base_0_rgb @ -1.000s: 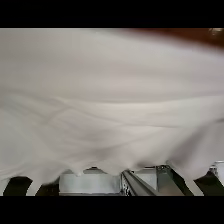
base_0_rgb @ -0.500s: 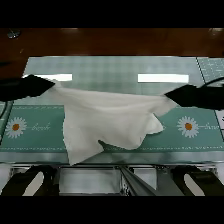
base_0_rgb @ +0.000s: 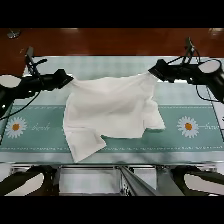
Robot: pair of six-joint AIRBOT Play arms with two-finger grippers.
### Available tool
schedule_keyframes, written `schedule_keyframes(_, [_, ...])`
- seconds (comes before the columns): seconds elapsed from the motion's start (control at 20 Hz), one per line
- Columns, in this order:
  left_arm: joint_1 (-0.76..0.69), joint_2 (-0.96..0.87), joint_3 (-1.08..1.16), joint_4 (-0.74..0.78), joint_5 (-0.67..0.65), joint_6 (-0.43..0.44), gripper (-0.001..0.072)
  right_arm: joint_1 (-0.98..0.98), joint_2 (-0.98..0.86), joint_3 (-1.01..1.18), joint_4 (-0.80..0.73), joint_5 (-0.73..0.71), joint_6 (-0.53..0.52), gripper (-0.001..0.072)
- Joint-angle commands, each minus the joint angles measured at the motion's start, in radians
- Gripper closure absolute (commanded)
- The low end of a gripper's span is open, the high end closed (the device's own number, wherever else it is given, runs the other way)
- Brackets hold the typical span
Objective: Fold the shirts.
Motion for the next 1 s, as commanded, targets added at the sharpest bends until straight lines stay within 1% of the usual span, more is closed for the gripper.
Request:
schedule_keyframes(0.0, [-0.003,-0.068,0.016,-0.044,-0.075,0.004,0.0488,-0.013,-0.146,0.088,0.077,0.02,0.008,0.009])
schedule_keyframes(0.05, [0.025,-0.068,0.026,-0.02,-0.139,0.003,-0.0005,-0.039,-0.142,0.097,0.063,0.087,-0.028,0.009])
schedule_keyframes(0.15, [0.117,-0.068,0.061,0.086,-0.338,0.003,0.0002,-0.139,-0.115,0.118,-0.03,0.306,-0.046,0.009])
schedule_keyframes(0.2, [0.176,-0.065,0.066,0.156,-0.44,0.002,0.0002,-0.195,-0.086,0.117,-0.105,0.403,-0.044,0.009])
schedule_keyframes(0.25, [0.233,-0.059,0.059,0.191,-0.514,0.002,0.0002,-0.246,-0.05,0.112,-0.224,0.491,-0.029,0.009])
schedule_keyframes(0.3, [0.301,-0.048,0.038,0.186,-0.575,-0.006,0.0002,-0.296,0.008,0.079,-0.366,0.528,0.024,0.009])
schedule_keyframes(0.35, [0.364,-0.033,0.01,0.185,-0.605,-0.005,0.0002,-0.334,0.084,0.003,-0.458,0.507,0.041,0.009])
schedule_keyframes(0.4, [0.425,-0.008,-0.039,0.188,-0.62,-0.003,0.0002,-0.373,0.185,-0.118,-0.495,0.434,0.06,0.009])
schedule_keyframes(0.45, [0.475,0.021,-0.097,0.19,-0.622,0.009,0.0002,-0.408,0.289,-0.252,-0.471,0.348,0.09,0.009])
schedule_keyframes(0.5, [0.52,0.053,-0.171,0.202,-0.617,0.015,0.0003,-0.436,0.404,-0.4,-0.397,0.273,0.09,0.009])
schedule_keyframes(0.6, [0.576,0.101,-0.317,0.223,-0.583,0.023,0.0003,-0.454,0.616,-0.645,-0.272,0.212,0.07,0.0086])
schedule_keyframes(0.65, [0.583,0.118,-0.38,0.221,-0.542,0.019,0.0003,-0.453,0.71,-0.742,-0.228,0.203,0.07,0.0085])
schedule_keyframes(0.75, [0.574,0.125,-0.474,0.193,-0.467,0.018,0.0004,-0.453,0.847,-0.863,-0.138,0.221,0.076,0.0085])
schedule_keyframes(0.9, [0.545,0.124,-0.532,0.127,-0.392,0.024,0.0004,-0.453,0.95,-0.906,-0.097,0.303,0.085,0.0085])
schedule_keyframes(0.95, [0.53,0.124,-0.541,0.084,-0.385,0.051,0.0005,-0.453,0.965,-0.906,-0.097,0.318,0.085,0.0085])
